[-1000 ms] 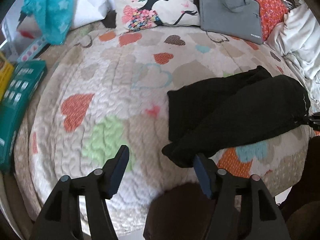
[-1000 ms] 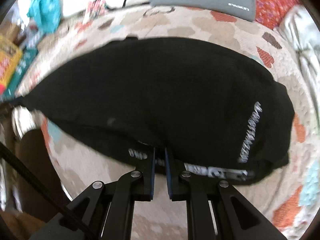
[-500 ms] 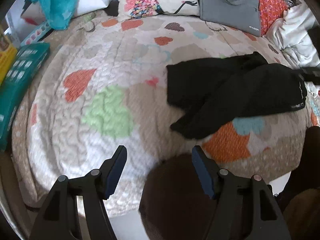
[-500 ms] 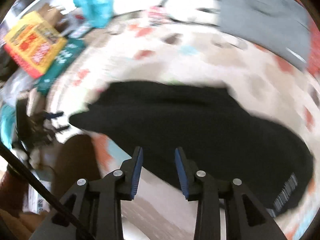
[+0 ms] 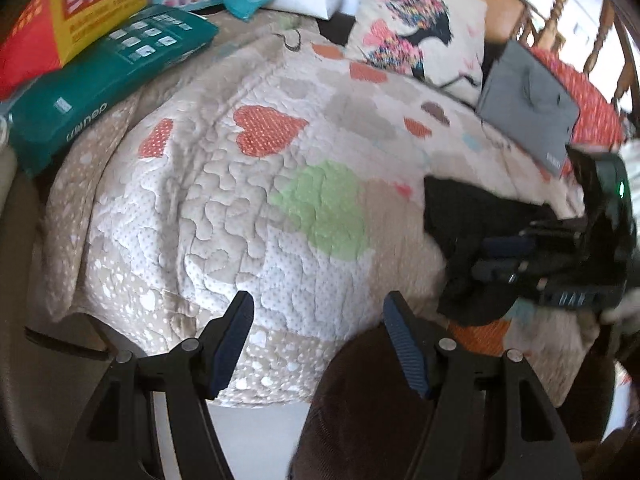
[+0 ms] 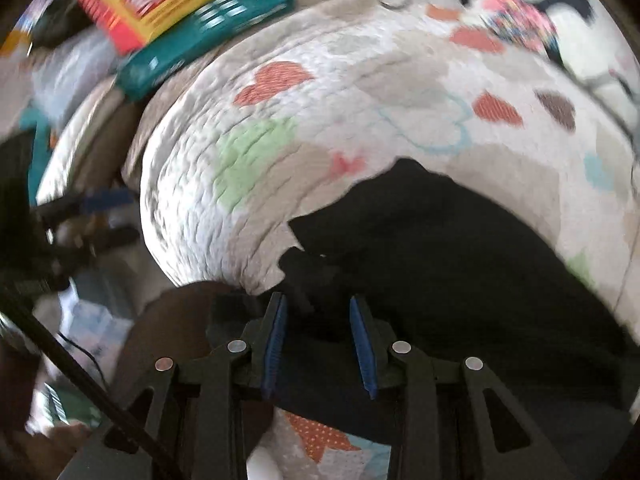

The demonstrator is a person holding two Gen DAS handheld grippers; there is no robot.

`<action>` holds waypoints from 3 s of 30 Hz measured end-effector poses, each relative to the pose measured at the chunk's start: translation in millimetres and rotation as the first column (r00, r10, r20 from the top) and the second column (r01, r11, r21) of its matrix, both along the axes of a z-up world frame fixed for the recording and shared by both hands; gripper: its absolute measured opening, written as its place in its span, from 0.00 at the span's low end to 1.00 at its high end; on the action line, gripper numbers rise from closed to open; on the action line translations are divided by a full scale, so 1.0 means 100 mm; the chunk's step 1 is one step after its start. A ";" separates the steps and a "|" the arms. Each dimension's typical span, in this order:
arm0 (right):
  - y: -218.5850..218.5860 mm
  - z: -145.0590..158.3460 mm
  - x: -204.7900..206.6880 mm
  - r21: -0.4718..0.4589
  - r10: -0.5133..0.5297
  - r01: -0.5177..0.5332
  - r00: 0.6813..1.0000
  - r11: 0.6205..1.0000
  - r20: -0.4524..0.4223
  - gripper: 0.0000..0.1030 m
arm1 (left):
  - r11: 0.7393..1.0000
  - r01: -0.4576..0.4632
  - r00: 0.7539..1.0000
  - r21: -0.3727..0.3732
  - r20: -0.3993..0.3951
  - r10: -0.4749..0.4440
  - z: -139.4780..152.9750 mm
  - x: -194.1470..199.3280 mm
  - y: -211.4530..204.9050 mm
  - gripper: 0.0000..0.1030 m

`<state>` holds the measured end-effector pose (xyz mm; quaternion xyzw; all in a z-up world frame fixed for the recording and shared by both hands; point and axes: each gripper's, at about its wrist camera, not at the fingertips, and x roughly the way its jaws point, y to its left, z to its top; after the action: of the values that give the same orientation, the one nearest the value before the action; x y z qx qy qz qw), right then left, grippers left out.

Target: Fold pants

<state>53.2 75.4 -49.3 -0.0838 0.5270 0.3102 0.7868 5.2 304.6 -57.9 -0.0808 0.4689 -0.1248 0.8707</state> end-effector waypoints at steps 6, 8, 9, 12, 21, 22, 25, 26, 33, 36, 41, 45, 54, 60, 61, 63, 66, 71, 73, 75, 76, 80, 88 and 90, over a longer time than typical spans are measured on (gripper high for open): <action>0.20 -0.10 0.04 -0.120 0.074 -0.062 0.993 0.991 0.093 0.40 | 0.999 -0.027 0.999 -0.045 0.028 0.029 0.05 0.02 0.03 0.64; 0.21 -0.10 0.05 -0.154 0.077 -0.064 0.994 0.986 0.082 0.18 | 0.998 -0.032 0.999 -0.053 0.040 0.034 0.07 0.01 0.04 0.64; 0.18 -0.04 0.02 -0.139 0.069 -0.057 0.994 0.989 0.082 0.17 | 0.998 -0.035 0.998 -0.061 0.048 0.038 0.09 0.00 0.05 0.64; 0.13 0.21 -0.08 -0.102 0.050 -0.038 0.992 0.994 0.120 0.16 | 0.996 -0.034 0.997 -0.081 0.067 0.040 0.16 0.03 0.05 0.64; 0.01 0.49 0.77 -0.010 -0.148 0.150 0.983 0.989 0.105 0.17 | 0.991 -0.043 0.992 -0.129 0.110 0.058 0.35 0.26 -0.10 0.64; 0.02 0.41 0.89 -0.012 -0.166 0.167 0.983 0.986 0.077 0.17 | 0.989 -0.043 0.992 -0.143 0.109 0.059 0.37 0.28 -0.11 0.64; 0.06 0.15 1.13 -0.056 -0.212 0.213 0.977 0.975 0.025 0.24 | 0.985 -0.034 0.993 -0.167 0.107 0.052 0.40 0.31 -0.15 0.65; 0.06 0.12 1.14 -0.071 -0.226 0.227 0.974 0.971 0.030 0.27 | 0.986 -0.024 0.993 -0.164 0.106 0.042 0.41 0.31 -0.20 0.64; -0.60 0.29 0.70 0.045 -0.369 0.367 0.927 0.929 0.067 0.48 | 0.988 0.083 0.990 -0.127 0.126 -0.067 0.53 0.38 -0.69 0.65; -1.21 0.32 0.56 0.014 -0.445 0.446 0.890 0.895 0.099 0.48 | 0.982 0.131 0.984 -0.134 0.135 -0.113 0.61 0.39 -0.95 0.65; -2.31 0.30 0.52 -0.035 -0.577 0.580 0.814 0.814 0.072 0.55 | 0.966 0.227 0.969 -0.127 0.132 -0.210 0.59 0.37 -1.49 0.65; -2.73 0.17 0.57 -0.047 -0.594 0.595 0.804 0.803 0.037 0.60 | 0.951 0.288 0.955 -0.115 0.102 -0.277 0.47 0.38 -1.91 0.65; -2.62 -0.11 0.77 -0.088 -0.515 0.513 0.857 0.854 -0.001 0.05 | 0.942 0.328 0.945 -0.077 0.027 -0.327 0.16 0.49 -2.49 0.65; -2.83 0.00 1.15 -0.113 -0.594 0.597 0.802 0.794 0.066 0.00 | 0.950 0.300 0.953 -0.084 -0.019 -0.302 0.01 0.67 -2.62 0.65; -2.86 -0.01 1.21 -0.129 -0.602 0.606 0.795 0.785 0.075 0.00 | 0.953 0.291 0.955 -0.078 -0.027 -0.294 0.00 0.70 -2.63 0.65; -2.94 0.00 1.30 -0.147 -0.627 0.635 0.772 0.758 0.102 0.01 | 0.958 0.274 0.959 -0.079 -0.048 -0.278 -0.02 0.73 -2.60 0.65; -3.14 0.07 1.20 0.035 -0.638 0.638 0.770 0.769 -0.016 0.28 | 0.960 0.265 0.963 -0.093 -0.027 -0.269 0.04 0.70 -2.49 0.65; -3.12 0.05 0.81 0.113 -0.560 0.562 0.827 0.819 -0.054 0.73 | 0.963 0.257 0.966 -0.083 -0.014 -0.259 0.06 0.68 -2.40 0.65; -3.01 -0.07 0.73 0.049 -0.531 0.532 0.847 0.845 -0.036 0.73 | 0.967 0.241 0.969 -0.083 -0.033 -0.244 0.01 0.70 -2.40 0.65; -2.86 -0.21 0.72 -0.006 -0.487 0.488 0.872 0.873 -0.049 0.30 | 0.969 0.225 0.972 -0.102 -0.050 -0.231 -0.01 0.72 -2.38 0.65; -2.80 -0.24 0.72 0.008 -0.458 0.460 0.885 0.888 -0.080 0.17 | 0.970 0.220 0.973 -0.108 -0.051 -0.226 0.00 0.72 -2.37 0.65; -2.73 -0.12 0.78 -0.073 -0.492 0.490 0.871 0.868 0.002 0.11 | 0.974 0.208 0.977 -0.092 -0.029 -0.211 0.06 0.78 -2.35 0.65; -3.08 -0.01 1.23 -0.097 -0.645 0.647 0.762 0.757 0.049 0.00 | 0.991 0.124 0.990 -0.046 -0.066 -0.127 -0.05 1.15 -2.33 0.66; -3.14 0.05 1.24 -0.076 -0.671 0.673 0.740 0.736 0.057 0.01 | 0.996 0.088 0.990 -0.020 -0.105 -0.089 -0.17 1.25 -2.27 0.66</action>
<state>176.7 -238.8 -44.3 0.0720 0.5253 -0.0200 0.8476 130.6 77.6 -75.0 -0.0731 0.5164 -0.1624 0.8376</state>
